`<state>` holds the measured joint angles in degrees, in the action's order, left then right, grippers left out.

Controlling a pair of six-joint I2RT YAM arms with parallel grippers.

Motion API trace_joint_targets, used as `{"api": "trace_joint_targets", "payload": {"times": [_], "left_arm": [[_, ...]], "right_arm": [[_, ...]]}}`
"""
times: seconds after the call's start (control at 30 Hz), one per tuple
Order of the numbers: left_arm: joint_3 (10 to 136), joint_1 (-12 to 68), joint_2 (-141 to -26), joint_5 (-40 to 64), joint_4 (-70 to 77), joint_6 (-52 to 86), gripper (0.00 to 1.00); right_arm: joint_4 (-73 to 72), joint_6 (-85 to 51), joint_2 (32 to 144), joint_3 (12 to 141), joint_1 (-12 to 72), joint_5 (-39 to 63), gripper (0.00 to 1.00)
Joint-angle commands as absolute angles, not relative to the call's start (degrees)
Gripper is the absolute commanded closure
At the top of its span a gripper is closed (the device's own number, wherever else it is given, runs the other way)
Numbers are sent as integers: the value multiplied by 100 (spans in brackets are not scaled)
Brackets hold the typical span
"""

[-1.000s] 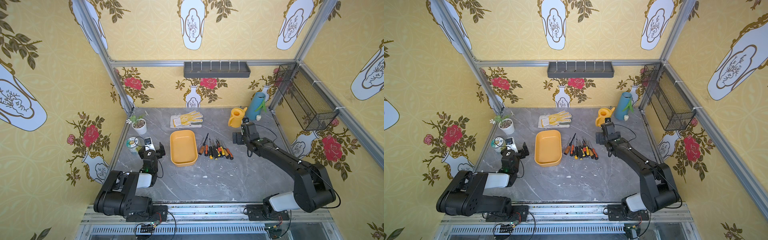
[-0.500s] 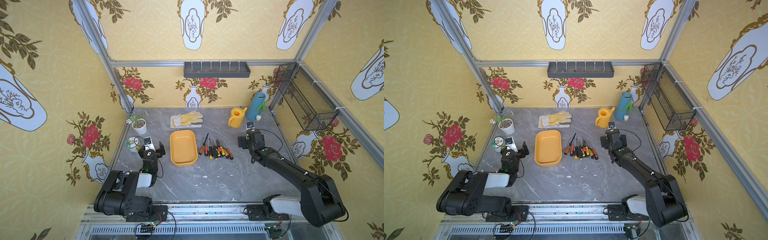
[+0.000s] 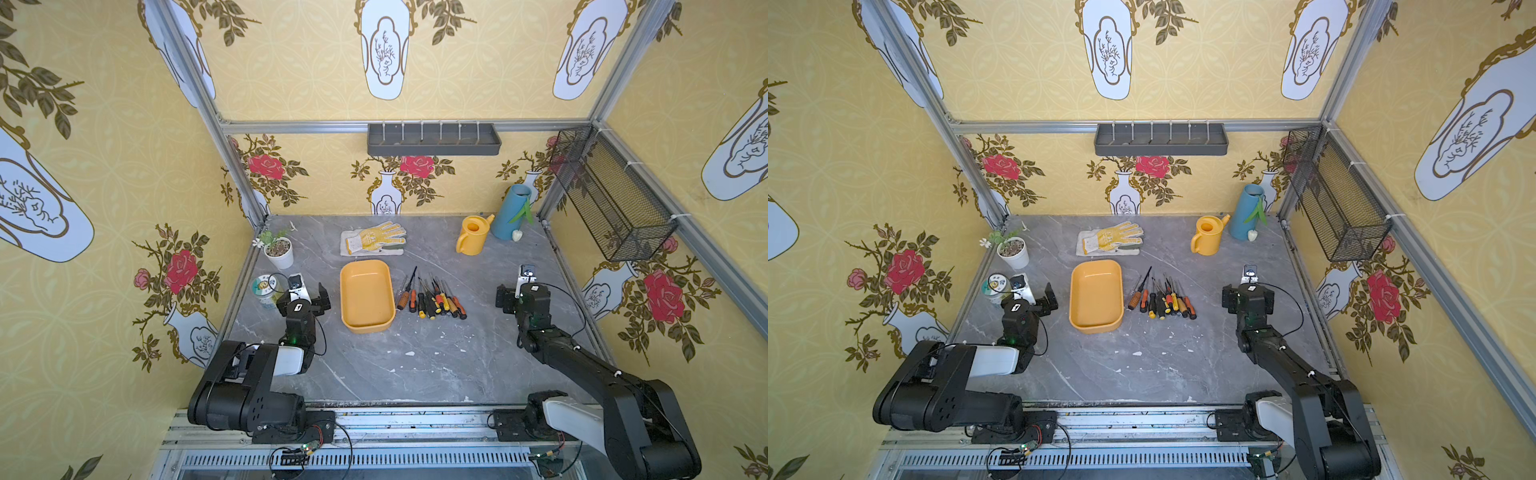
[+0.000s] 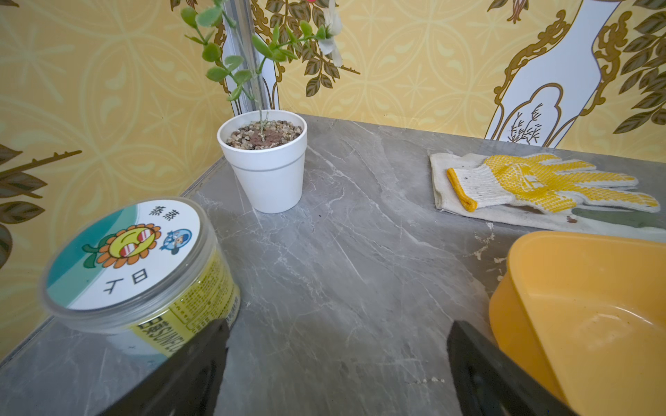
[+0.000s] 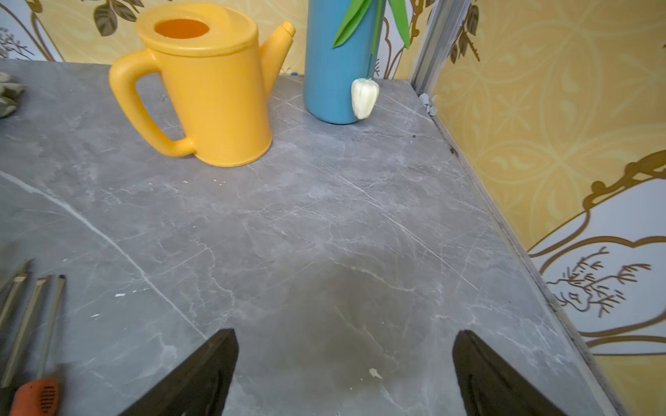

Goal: Take out the screwdriver from the storage box
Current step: Reset both arms

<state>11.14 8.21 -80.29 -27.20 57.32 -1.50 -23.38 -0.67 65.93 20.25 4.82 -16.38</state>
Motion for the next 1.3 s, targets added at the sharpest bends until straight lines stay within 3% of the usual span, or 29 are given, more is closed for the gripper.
{"api": "trace_joint_targets", "payload": {"times": [0.0,0.2,0.37,0.43,0.6,0.93,1.03,1.27], "left_arm": [[1111,817,-8037,-2689,5871,-181,1],[1108,817,-8038,-2690,5871,-182,1],[1106,817,-8033,-2690,5871,-183,1],[1107,818,-8029,-2689,5871,-185,1],[1107,818,-8027,-2698,5868,-184,1],[1109,817,-8030,-2690,5862,-176,1],[1110,817,-8033,-2689,5861,-173,1],[1112,817,-8025,-2689,5861,-176,1]], "right_arm": [[-3232,-182,6808,1882,327,-1016,3],[-3881,13,7301,1679,295,-485,3],[-5788,145,8259,1103,251,-104,3],[-5051,287,8078,1305,211,249,3],[-5068,108,8183,1364,11,439,3],[-5000,-114,8253,1456,-19,-46,3],[-5277,-429,8165,1249,-6,-825,3],[-5298,-432,8191,1248,86,-1169,3]]}}
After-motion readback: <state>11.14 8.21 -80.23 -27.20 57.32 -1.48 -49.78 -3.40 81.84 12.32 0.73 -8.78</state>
